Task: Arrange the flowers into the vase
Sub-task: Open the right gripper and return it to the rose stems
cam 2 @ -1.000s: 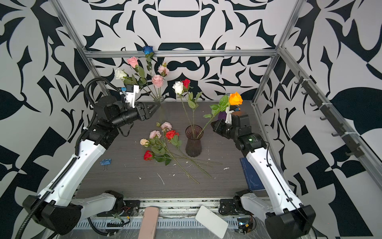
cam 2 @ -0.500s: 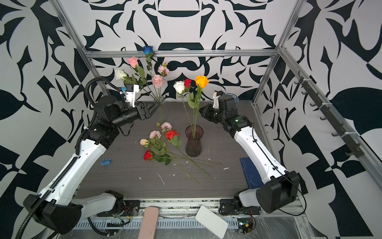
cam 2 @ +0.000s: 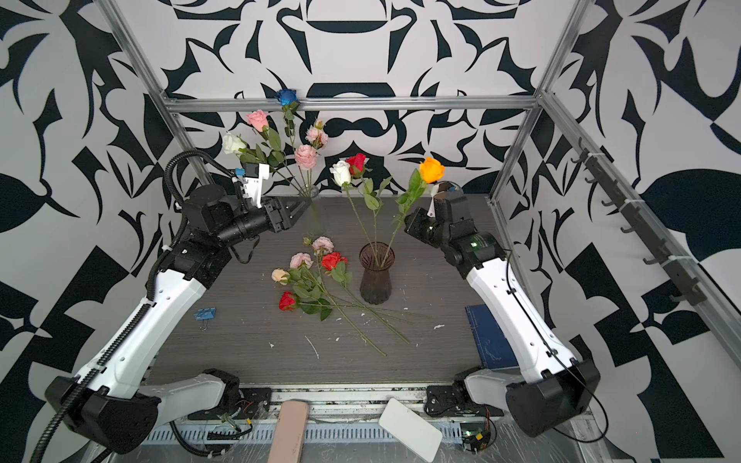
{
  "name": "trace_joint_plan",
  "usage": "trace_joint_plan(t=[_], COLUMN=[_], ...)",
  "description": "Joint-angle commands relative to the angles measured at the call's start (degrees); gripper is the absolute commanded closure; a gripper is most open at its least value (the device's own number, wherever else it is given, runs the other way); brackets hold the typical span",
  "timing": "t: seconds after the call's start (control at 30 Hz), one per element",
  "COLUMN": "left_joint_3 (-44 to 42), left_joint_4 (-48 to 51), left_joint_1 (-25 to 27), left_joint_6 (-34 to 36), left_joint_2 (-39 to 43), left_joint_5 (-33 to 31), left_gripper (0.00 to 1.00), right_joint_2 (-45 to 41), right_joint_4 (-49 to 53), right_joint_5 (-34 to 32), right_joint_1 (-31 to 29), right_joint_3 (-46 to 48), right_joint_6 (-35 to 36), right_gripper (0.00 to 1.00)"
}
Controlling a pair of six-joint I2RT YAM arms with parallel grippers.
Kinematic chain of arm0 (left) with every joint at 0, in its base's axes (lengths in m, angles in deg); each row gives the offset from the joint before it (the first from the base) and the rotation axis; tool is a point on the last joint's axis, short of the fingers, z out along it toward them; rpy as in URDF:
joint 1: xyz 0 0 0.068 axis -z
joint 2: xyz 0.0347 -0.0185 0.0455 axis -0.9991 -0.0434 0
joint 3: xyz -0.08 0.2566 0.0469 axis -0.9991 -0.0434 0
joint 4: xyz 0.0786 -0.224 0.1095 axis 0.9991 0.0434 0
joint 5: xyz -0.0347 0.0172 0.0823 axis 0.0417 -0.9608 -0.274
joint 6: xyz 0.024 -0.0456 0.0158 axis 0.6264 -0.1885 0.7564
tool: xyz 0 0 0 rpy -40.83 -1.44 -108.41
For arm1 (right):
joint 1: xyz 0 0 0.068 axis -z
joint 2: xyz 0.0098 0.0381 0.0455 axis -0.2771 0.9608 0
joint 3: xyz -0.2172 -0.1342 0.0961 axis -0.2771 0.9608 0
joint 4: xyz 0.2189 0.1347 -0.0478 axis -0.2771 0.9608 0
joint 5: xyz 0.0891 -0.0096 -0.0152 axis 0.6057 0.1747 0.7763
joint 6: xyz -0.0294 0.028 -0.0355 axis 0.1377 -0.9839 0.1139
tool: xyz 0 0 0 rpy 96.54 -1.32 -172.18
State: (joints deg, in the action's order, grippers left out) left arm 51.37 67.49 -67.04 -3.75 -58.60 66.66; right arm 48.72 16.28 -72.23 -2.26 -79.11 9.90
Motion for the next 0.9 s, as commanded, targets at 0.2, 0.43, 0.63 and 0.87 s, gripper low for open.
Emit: trace_joint_plan(t=[0.2, 0.43, 0.63, 0.87], left_joint_3=[-1.0, -10.4, -20.7, -23.3], left_joint_4=[3.1, 1.6, -2.3, -0.7], left_joint_1=[-0.5, -3.2, -5.3, -5.5], left_joint_6=[-1.9, -13.4, -23.1, -24.0], left_joint_2=[-1.3, -1.7, -1.2, -1.5], left_joint_5=[-0.5, -0.6, -2.9, -4.3], left_gripper=[0.33, 0.35, 0.37, 0.35], right_joint_2=[-6.3, -9.9, -12.5, -11.5], right_joint_4=[2.3, 4.9, 2.8, -1.0], right_joint_5=[0.2, 4.6, 3.2, -2.5], right_joint_1=[0.3, -0.1, -7.8, -21.5], right_joint_3=[5.7, 12.6, 21.9, 31.0], right_joint_6=[6.1, 8.9, 4.9, -1.1], right_gripper=[0.82, 0.80, 0.80, 0.77])
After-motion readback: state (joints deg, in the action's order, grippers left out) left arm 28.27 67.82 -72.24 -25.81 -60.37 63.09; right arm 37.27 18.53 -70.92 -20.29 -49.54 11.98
